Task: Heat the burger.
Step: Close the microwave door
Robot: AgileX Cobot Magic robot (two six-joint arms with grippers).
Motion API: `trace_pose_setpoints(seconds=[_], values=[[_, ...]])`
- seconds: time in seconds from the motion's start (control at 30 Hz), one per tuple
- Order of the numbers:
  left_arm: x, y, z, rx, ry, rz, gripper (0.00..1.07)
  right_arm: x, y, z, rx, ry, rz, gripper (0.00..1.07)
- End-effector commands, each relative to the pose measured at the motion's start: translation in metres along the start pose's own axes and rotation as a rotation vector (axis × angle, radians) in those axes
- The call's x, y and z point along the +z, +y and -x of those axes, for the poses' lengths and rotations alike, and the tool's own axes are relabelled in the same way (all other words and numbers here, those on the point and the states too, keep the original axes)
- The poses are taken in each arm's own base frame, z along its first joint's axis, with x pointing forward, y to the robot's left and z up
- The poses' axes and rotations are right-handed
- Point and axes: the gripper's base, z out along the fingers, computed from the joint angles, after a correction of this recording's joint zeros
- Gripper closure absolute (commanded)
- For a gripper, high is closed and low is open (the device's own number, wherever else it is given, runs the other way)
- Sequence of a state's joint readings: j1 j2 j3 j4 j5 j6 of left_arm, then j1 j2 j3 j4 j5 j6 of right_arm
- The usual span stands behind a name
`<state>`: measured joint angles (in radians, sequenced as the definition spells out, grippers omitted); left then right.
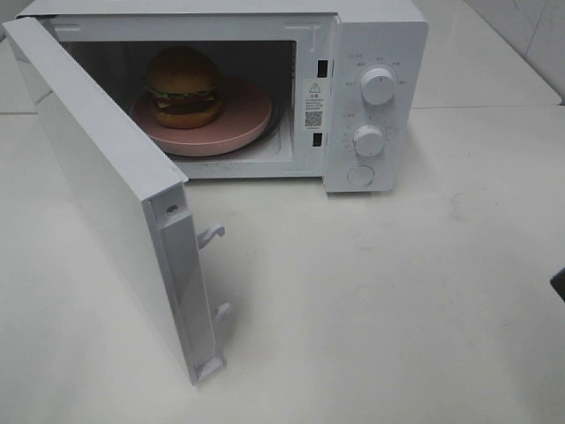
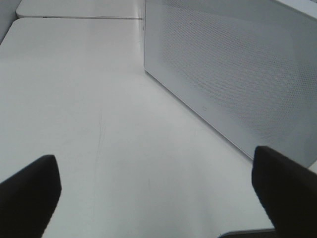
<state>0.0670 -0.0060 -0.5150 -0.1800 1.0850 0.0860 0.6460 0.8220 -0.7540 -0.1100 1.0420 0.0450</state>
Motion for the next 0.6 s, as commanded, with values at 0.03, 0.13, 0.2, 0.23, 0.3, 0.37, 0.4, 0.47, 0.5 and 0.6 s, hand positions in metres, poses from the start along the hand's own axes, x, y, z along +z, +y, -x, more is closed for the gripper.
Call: trace_pose_setpoints(seconds=[0.03, 0.13, 0.2, 0.23, 0.3, 0.37, 0.4, 0.47, 0.5, 0.6], values=[[-0.002, 0.0, 0.0, -0.004, -0.028, 0.002, 0.09, -0.001, -0.002, -0.009, 0.013, 0.006, -0.013, 0.32], [-0.002, 0.0, 0.0, -0.004, -0.028, 0.002, 0.09, -0.001, -0.002, -0.028, 0.031, -0.013, -0.014, 0.32], [-0.002, 0.0, 0.0, -0.004, -0.028, 0.002, 0.09, 0.0, -0.002, -0.033, 0.039, -0.017, -0.014, 0.32], [-0.002, 0.0, 0.0, -0.004, -0.028, 0.002, 0.09, 0.001, -0.001, -0.04, 0.048, -0.026, -0.014, 0.32], [-0.002, 0.0, 0.0, -0.004, -0.028, 0.002, 0.09, 0.002, -0.002, -0.044, 0.054, -0.028, -0.015, 0.32], [-0.002, 0.0, 0.0, -0.004, -0.028, 0.002, 0.09, 0.004, -0.004, -0.054, 0.101, -0.049, -0.03, 0.32], [-0.002, 0.0, 0.0, -0.004, -0.028, 0.002, 0.09, 0.004, -0.004, -0.054, 0.101, -0.049, -0.03, 0.32], [-0.002, 0.0, 0.0, -0.004, -0.028, 0.002, 0.09, 0.005, -0.009, -0.063, 0.17, -0.073, -0.066, 0.32], [-0.002, 0.0, 0.0, -0.004, -0.028, 0.002, 0.09, 0.005, -0.009, -0.063, 0.17, -0.073, -0.066, 0.32], [-0.002, 0.0, 0.0, -0.004, -0.028, 0.002, 0.09, 0.002, -0.013, -0.073, 0.234, -0.102, -0.103, 0.32]])
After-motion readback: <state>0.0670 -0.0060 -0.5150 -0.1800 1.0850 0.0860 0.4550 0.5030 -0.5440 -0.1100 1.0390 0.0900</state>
